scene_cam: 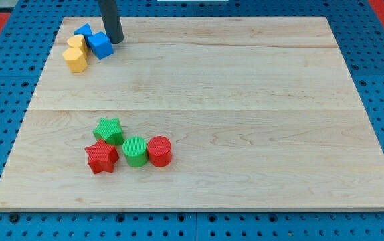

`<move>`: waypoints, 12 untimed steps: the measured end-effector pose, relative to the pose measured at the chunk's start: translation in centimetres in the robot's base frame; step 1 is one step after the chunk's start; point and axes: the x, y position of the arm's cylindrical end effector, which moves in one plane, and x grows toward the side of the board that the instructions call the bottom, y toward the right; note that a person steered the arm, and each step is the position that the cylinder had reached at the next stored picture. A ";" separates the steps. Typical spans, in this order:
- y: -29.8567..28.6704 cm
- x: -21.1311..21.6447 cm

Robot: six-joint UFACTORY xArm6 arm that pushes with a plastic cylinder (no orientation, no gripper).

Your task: Push yellow hexagon diagonally below yellow heart

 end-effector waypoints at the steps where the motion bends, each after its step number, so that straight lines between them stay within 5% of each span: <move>1: 0.0 0.0; 2: 3.0 1.2; 3: 4.4 7.3; 6: 0.4 16.5; 10: -2.2 20.5; 12: -11.3 12.9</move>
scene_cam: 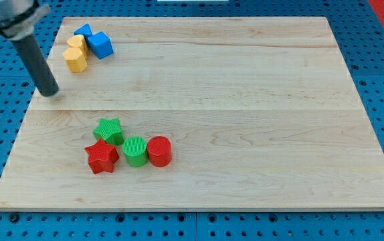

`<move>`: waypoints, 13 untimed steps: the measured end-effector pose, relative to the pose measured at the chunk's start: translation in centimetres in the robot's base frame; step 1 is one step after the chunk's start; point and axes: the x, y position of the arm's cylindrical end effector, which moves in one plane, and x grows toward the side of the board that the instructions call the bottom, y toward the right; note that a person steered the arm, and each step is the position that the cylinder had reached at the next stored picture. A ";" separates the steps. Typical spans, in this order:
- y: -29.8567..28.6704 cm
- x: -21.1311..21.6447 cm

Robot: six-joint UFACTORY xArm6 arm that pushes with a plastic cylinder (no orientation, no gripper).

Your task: Push yellow hexagon diagonally below yellow heart

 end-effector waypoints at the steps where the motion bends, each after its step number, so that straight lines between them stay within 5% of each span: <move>1: -3.5 -4.6; 9: 3.5 -13.1; 10: 4.4 -11.7; 11: 5.5 -3.9; 12: 6.5 -0.8; 13: 1.8 -1.1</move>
